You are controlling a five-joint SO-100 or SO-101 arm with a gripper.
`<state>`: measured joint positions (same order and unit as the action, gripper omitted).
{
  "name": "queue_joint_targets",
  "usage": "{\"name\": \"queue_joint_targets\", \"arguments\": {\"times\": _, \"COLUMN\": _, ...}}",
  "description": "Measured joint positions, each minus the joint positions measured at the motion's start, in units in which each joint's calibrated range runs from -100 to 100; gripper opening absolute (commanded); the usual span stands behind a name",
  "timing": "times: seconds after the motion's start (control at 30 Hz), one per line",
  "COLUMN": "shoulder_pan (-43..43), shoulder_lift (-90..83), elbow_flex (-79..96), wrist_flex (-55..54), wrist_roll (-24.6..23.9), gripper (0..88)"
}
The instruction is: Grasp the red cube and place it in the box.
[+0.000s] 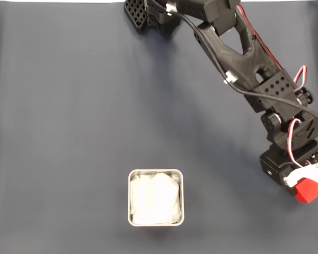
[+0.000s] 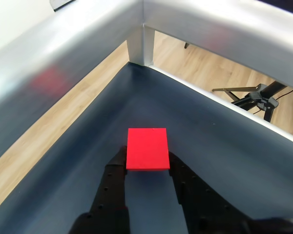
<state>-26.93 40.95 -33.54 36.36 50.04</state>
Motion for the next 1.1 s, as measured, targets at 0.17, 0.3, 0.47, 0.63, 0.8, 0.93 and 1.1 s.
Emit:
{"name": "queue_joint_targets", "arguments": {"times": 0.17, "shoulder_pan": 0.0, "shoulder_lift": -4.6, "elbow_flex": 3.16, "wrist_flex": 1.11, "wrist_roll": 0.29, "gripper": 13.1}}
{"name": "queue_joint_targets", "arguments": {"times": 0.3, "shoulder_pan": 0.67, "shoulder_lift": -8.77, "elbow_flex": 6.15, "wrist_flex": 2.07, "wrist_roll": 0.63, "gripper": 12.9}}
{"name": "queue_joint_targets", "arguments": {"times": 0.47, "shoulder_pan": 2.23, "shoulder_lift": -14.85, "elbow_flex": 11.48, "wrist_flex": 2.55, "wrist_roll": 0.78, "gripper": 12.9}}
{"name": "queue_joint_targets", "arguments": {"times": 0.63, "shoulder_pan": 3.93, "shoulder_lift": -21.54, "elbow_flex": 17.0, "wrist_flex": 3.5, "wrist_roll": 0.98, "gripper": 12.9}}
{"name": "queue_joint_targets", "arguments": {"times": 0.8, "shoulder_pan": 6.23, "shoulder_lift": -27.53, "elbow_flex": 21.97, "wrist_flex": 4.22, "wrist_roll": 1.17, "gripper": 13.0}}
{"name": "queue_joint_targets", "arguments": {"times": 0.93, "shoulder_pan": 8.09, "shoulder_lift": -32.05, "elbow_flex": 26.04, "wrist_flex": 4.77, "wrist_roll": 1.37, "gripper": 13.1}}
{"name": "queue_joint_targets", "arguments": {"times": 1.1, "shoulder_pan": 10.24, "shoulder_lift": -37.08, "elbow_flex": 30.47, "wrist_flex": 4.93, "wrist_roll": 1.61, "gripper": 13.1}}
